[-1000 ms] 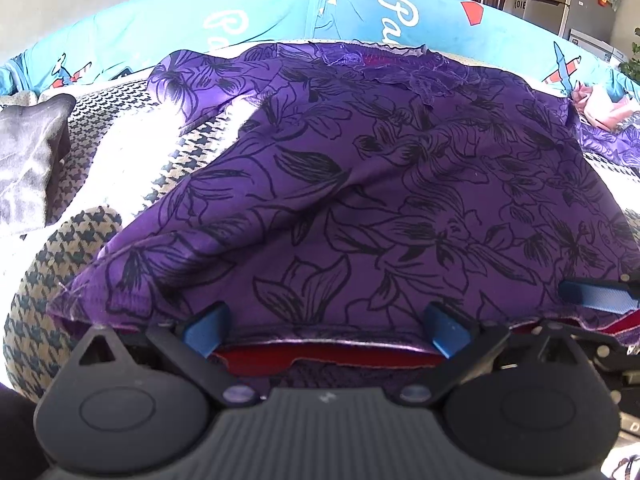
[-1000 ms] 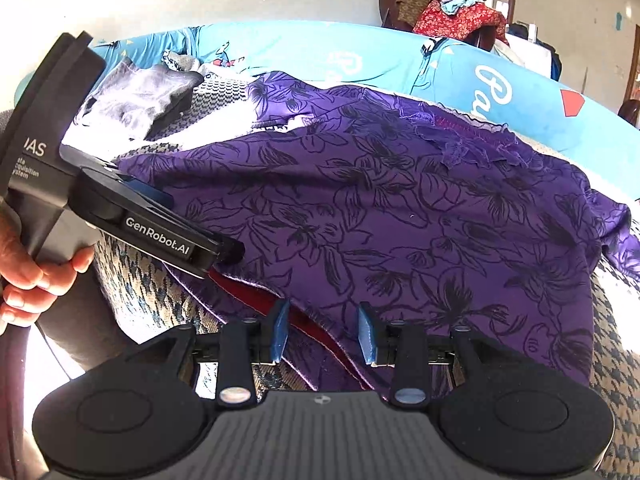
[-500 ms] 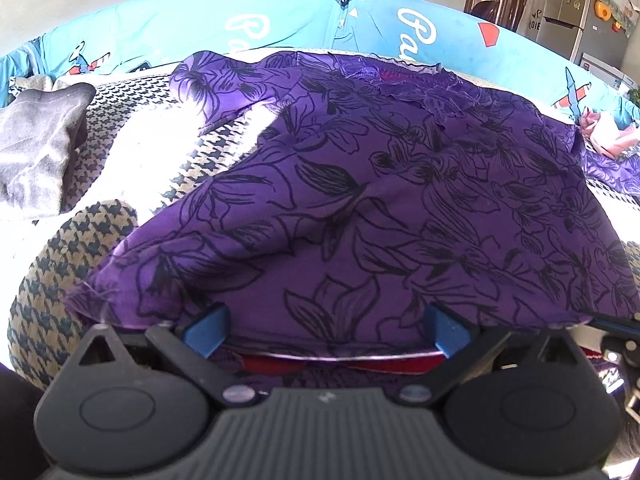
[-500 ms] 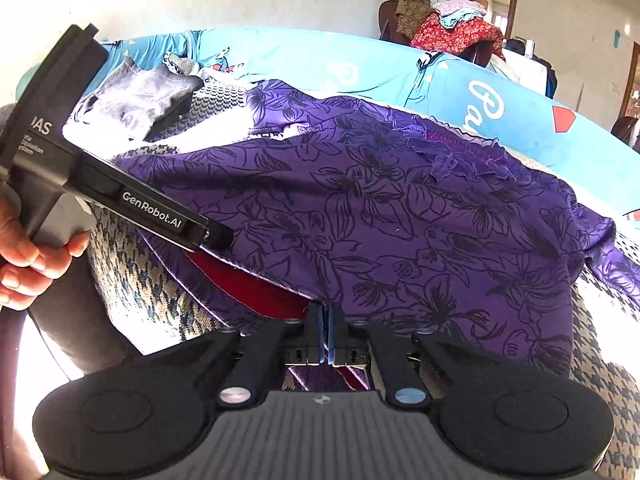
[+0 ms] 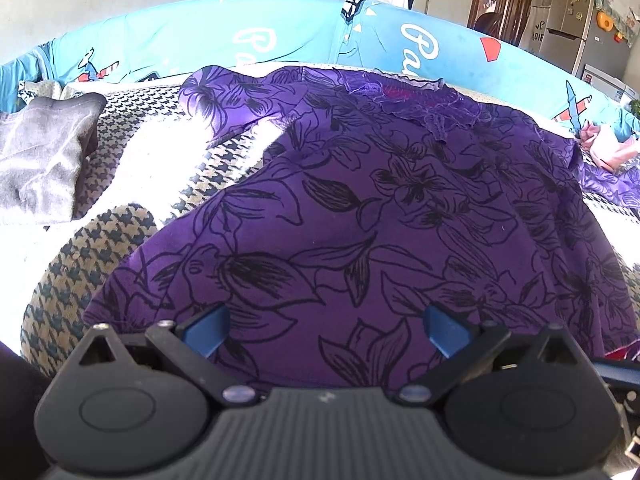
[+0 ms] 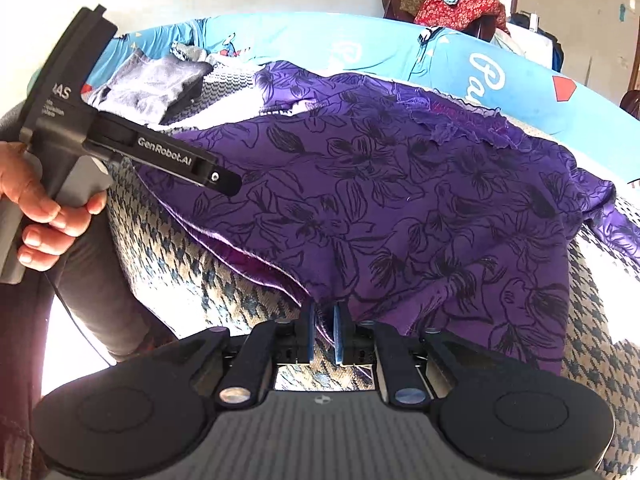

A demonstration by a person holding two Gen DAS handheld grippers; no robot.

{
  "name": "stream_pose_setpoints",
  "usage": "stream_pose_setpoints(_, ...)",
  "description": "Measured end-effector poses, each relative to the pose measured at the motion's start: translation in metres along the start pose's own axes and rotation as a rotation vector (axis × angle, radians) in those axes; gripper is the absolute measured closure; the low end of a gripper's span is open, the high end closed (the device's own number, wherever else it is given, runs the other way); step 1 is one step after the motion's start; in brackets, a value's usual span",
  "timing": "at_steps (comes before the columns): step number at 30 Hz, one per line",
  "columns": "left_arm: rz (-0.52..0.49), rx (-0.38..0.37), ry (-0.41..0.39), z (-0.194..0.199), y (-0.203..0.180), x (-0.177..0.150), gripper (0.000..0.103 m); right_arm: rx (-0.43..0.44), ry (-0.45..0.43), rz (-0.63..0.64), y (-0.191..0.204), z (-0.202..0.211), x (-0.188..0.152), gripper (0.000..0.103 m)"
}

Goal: Fold clothes

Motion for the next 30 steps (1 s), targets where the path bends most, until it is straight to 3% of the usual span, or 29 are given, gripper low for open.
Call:
stream_pose_setpoints(10,0.001,0.002,0.003,-0.006,-0.005,0.003,0.000,-0.220,-0.074,-0.211,-0.054,0.020,0.006,0.086)
stream_pose_setpoints(15,0.001,0.002,0.004,-0.009,-0.008,0.003,0.000,-0.255,-0.062,-0.298,-0.070,0.031,-0.003,0.086)
stream_pose_setpoints(21,-0.009,-0.022,0.003,-0.011,-0.017,0.005,0.000,-0.354,0.007,-0.274,-0.078,0.038,-0.018,0.086)
stream_pose_setpoints(24,-0.034,-0.054,0.001,-0.012,-0.029,0.006,0.000,-0.396,0.042,-0.234,-0.078,0.037,-0.023,0.081)
stream_pose_setpoints(30,-0.050,-0.069,0.010,-0.016,-0.039,0.005,0.000,-0.359,0.145,-0.141,-0.074,0.028,-0.030,0.075)
Point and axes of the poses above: each gripper's, at about its wrist camera, not at the fingertips, and z roughly against the way its jaws point, y to its left, x to its top, the point moved 10 cm from there along -z, roughly the way its jaws point, and after that the axes turned 7 degrees about -y, right-handed, at the moved point
